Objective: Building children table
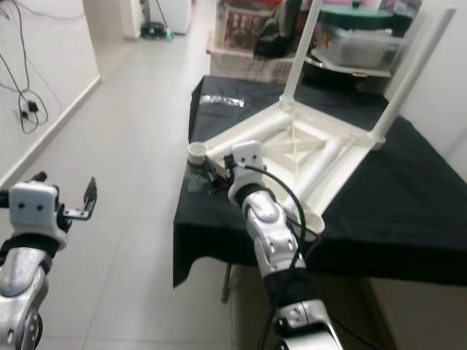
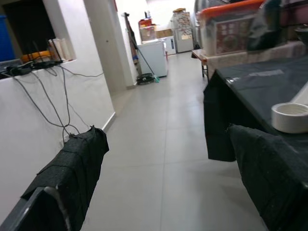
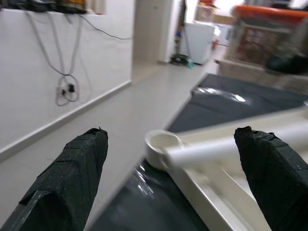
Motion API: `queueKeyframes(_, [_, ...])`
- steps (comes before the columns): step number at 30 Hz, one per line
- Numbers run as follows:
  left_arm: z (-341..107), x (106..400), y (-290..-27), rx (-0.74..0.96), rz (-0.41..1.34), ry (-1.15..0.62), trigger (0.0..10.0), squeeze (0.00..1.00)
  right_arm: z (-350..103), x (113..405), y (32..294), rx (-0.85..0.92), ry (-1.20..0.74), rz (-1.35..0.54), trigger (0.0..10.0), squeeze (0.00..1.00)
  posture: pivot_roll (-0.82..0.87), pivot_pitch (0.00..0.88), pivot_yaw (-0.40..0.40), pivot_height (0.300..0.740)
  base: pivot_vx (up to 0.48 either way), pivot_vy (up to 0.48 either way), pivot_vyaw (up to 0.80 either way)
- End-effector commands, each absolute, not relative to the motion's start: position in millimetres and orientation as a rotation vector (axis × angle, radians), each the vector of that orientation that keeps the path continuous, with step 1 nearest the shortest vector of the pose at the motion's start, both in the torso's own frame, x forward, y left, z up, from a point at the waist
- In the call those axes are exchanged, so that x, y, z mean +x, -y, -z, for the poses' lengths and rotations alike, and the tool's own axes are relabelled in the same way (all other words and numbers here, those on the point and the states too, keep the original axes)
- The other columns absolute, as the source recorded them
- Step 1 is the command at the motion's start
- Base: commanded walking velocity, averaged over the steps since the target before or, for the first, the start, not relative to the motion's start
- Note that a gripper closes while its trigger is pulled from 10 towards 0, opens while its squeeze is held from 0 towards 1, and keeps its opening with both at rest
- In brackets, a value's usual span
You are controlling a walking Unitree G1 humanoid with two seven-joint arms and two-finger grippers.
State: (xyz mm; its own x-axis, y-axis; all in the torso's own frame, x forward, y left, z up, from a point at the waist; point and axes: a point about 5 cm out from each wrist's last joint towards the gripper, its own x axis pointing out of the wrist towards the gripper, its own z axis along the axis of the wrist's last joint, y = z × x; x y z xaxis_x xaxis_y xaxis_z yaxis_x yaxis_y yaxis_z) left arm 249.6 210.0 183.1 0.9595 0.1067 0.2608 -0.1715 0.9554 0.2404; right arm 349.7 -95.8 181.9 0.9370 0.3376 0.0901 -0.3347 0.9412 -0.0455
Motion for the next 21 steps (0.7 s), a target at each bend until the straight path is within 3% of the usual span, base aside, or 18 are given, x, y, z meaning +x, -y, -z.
queueKeyframes(1, [-180.7, 248.8, -212.8, 0.264, -0.146, 0.232, 10.0, 0.00, -182.1, 350.5, 92.3, -0.043, 0.100, -0.356, 10.0, 0.00, 0.07, 0.000, -0.096, 0.740, 0.289, 0.000, 0.00])
queueKeyframes(14, [-177.2, 247.1, -208.2, 0.262, -0.123, 0.223, 10.0, 0.00, -167.8, 361.2, 109.6, -0.192, -0.014, -0.376, 10.0, 0.00, 0.07, 0.000, -0.100, 0.740, 0.285, 0.000, 0.00])
queueKeyframes(21, [-175.5, 246.6, -206.8, 0.265, -0.119, 0.220, 10.0, 0.00, -145.0, 358.5, 108.7, -0.245, -0.180, -0.528, 10.0, 0.00, 0.07, 0.000, -0.103, 0.740, 0.281, 0.000, 0.00])
